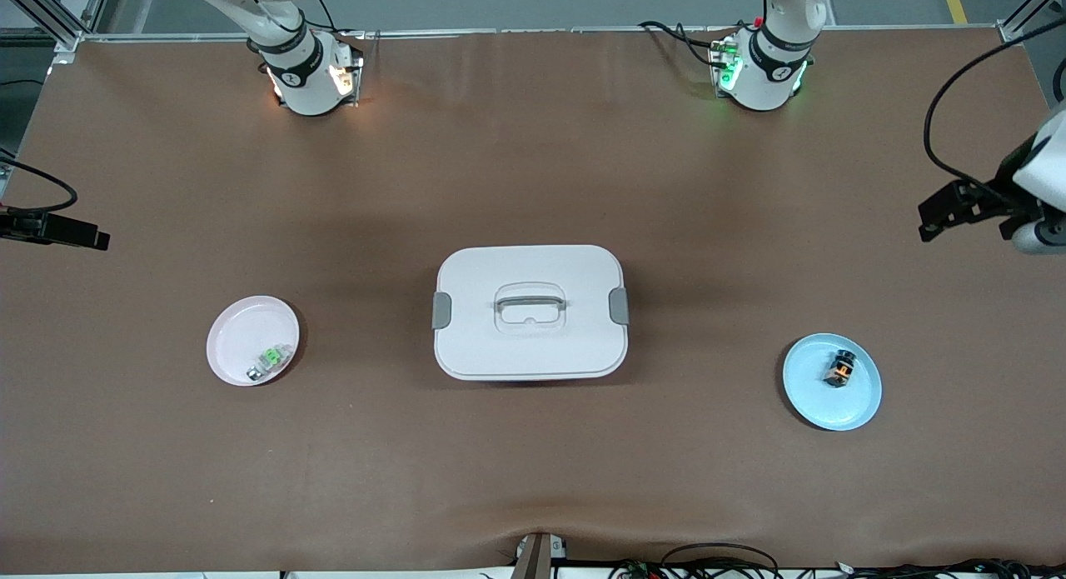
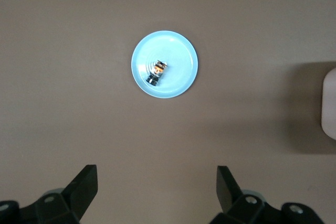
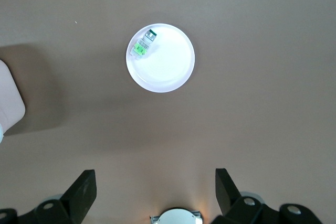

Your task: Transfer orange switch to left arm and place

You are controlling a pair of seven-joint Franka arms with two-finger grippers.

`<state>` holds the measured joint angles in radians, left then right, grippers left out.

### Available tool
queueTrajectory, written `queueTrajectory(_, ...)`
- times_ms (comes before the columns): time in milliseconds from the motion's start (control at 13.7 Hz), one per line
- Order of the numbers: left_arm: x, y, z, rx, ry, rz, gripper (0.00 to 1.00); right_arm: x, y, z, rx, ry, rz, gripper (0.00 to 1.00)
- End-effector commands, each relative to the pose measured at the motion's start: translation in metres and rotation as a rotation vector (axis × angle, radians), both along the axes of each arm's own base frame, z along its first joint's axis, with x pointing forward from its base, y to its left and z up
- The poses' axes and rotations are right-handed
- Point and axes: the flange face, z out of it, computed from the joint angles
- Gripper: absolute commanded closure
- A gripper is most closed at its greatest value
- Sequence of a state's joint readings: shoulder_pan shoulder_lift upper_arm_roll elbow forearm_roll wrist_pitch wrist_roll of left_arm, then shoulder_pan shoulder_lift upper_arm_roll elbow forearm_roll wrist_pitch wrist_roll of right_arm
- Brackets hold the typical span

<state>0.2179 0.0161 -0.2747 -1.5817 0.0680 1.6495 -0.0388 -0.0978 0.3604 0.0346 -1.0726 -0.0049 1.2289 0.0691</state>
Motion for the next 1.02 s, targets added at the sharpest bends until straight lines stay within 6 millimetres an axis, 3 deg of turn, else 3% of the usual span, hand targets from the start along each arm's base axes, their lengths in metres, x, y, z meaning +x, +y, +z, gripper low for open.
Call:
queueTrajectory(0, -0.031, -0.005, 0.002, -0.006, 0.040, -0.005, 0.00, -0.024, 0.007, 0.004, 0.010, -0.030, 0.005, 0.00)
queueTrajectory(218, -0.052, -0.022, 0.008, -0.008, 0.032, -0.028, 0.00, -0.037, 0.007, 0.000, 0.004, -0.059, 0.002, 0.00)
queueTrajectory(437, -0.071, -0.025, 0.012, -0.001, 0.025, -0.031, 0.00, -0.041, 0.009, -0.004, 0.002, -0.065, 0.002, 0.00)
queueTrajectory(946, -0.058, -0.019, 0.026, -0.037, 0.006, -0.032, 0.00, -0.056, 0.010, -0.008, -0.009, -0.093, -0.010, 0.00)
